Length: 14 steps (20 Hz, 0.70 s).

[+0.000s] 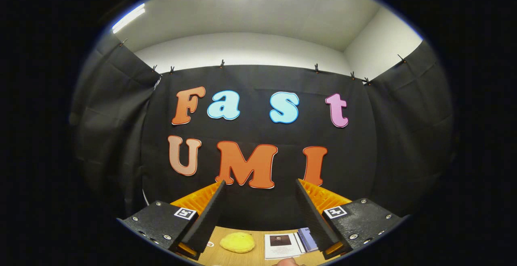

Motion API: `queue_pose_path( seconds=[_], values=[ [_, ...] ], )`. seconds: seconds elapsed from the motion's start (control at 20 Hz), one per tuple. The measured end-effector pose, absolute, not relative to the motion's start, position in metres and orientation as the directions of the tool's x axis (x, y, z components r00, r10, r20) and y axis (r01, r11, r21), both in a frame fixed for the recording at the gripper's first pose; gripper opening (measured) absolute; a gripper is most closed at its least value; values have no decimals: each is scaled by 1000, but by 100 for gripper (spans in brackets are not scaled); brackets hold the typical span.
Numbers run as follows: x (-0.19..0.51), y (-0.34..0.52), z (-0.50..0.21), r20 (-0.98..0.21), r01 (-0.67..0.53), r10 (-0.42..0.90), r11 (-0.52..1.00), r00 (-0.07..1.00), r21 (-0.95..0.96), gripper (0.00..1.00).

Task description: Open the storage box then place both shoes into the box .Put the left shoe in first, then the right shoe, with the right side of both shoes facing outward in a uniform manner.

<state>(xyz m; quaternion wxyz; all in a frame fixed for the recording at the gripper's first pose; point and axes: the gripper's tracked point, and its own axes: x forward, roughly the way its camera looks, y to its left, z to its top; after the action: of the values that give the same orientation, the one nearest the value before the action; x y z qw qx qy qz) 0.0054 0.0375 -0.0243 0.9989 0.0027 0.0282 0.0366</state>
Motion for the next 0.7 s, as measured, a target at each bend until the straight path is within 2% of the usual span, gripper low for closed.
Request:
queue_pose_path(
  seconds=[0.4, 0.7],
  values=[
    [2, 81, -48, -109, -181, 187, 982, 976, 59, 99],
    [-15, 146, -107, -257, -334, 372, 925, 892, 179, 99]
  ],
)
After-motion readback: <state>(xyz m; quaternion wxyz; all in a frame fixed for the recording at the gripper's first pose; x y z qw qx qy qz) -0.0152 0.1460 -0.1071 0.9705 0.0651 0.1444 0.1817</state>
